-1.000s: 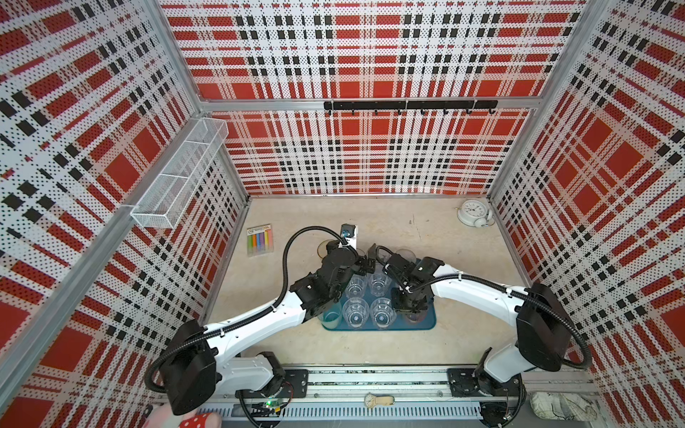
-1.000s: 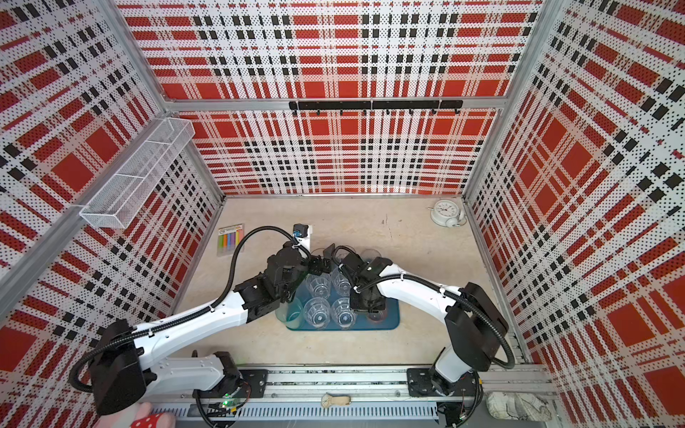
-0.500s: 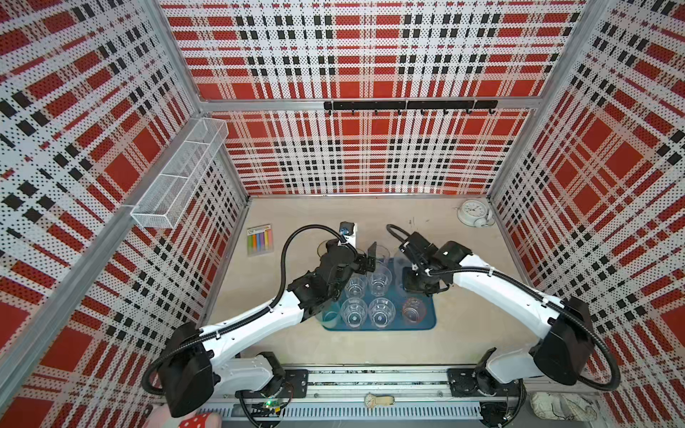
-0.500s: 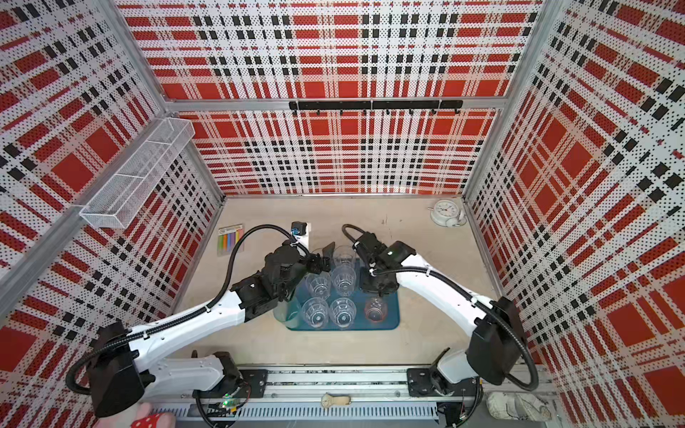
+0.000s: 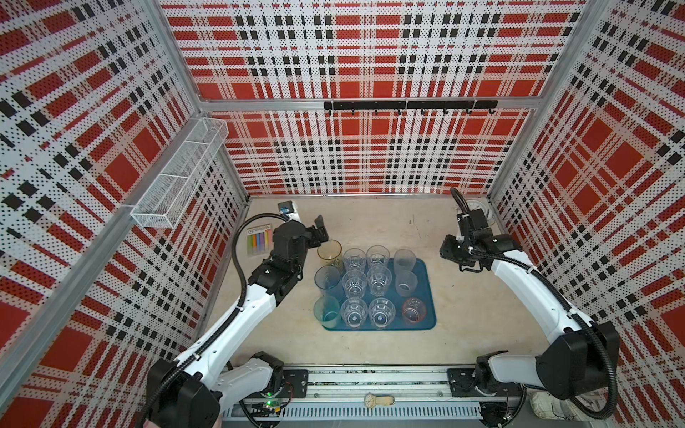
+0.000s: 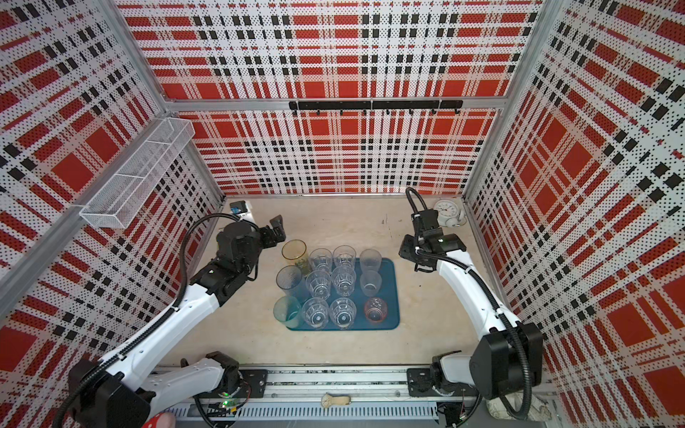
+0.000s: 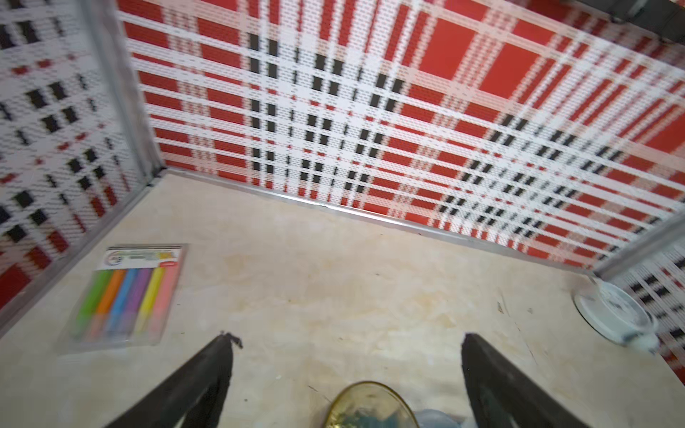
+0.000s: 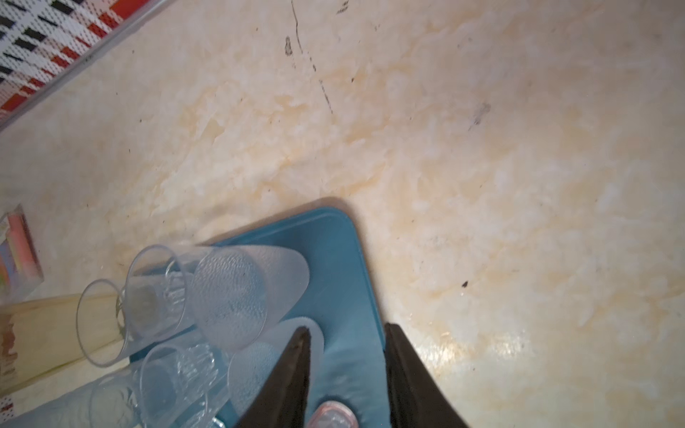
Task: Place the glasses into the tray
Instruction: Reset both arms
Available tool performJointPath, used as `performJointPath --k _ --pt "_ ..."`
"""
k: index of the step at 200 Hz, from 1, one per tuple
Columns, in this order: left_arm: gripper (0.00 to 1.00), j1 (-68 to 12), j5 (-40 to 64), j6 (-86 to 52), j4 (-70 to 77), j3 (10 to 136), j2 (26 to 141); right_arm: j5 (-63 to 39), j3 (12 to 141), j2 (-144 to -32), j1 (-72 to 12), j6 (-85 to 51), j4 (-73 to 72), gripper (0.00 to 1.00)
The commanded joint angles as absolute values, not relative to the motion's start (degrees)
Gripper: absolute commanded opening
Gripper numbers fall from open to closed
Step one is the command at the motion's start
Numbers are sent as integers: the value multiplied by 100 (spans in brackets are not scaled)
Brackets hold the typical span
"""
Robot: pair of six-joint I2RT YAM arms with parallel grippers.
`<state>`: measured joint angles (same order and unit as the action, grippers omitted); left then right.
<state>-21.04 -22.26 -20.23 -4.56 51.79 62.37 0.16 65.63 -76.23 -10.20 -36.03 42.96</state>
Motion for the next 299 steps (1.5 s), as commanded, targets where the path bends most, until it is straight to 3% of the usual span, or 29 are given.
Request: performJointPath --k 1,19,34,53,102,157,200,299 --pt "98 -1640 -2492 -2272 -518 5007 5993 -214 6256 -7434 -454 -3401 3229 45" --pt "98 -1144 -2831 -2548 -337 4752 5875 -414 5758 -7048 -93 -3403 2208 63" --pt "98 -1101 -3089 -2475 471 4173 5595 -392 5399 -6740 -73 -3252 1307 87" --pt "98 -1277 -3811 -2356 1539 3448 5302 -48 5107 -6578 -75 -3124 648 100" --pt "98 -1567 -4805 -1685 2266 3069 5627 938 4480 -6376 -46 -2501 -129 100" --pt "98 -1158 -4659 -1401 2997 2279 5264 2408 3355 -6062 -44 -1888 -1298 100" --pt "98 -820 -4747 -1348 3440 1652 5158 3257 2991 -6326 -46 -1740 -1435 99" --pt "98 -642 -4708 -1507 4252 1154 5698 3032 1843 -6519 -36 -1704 -3114 97"
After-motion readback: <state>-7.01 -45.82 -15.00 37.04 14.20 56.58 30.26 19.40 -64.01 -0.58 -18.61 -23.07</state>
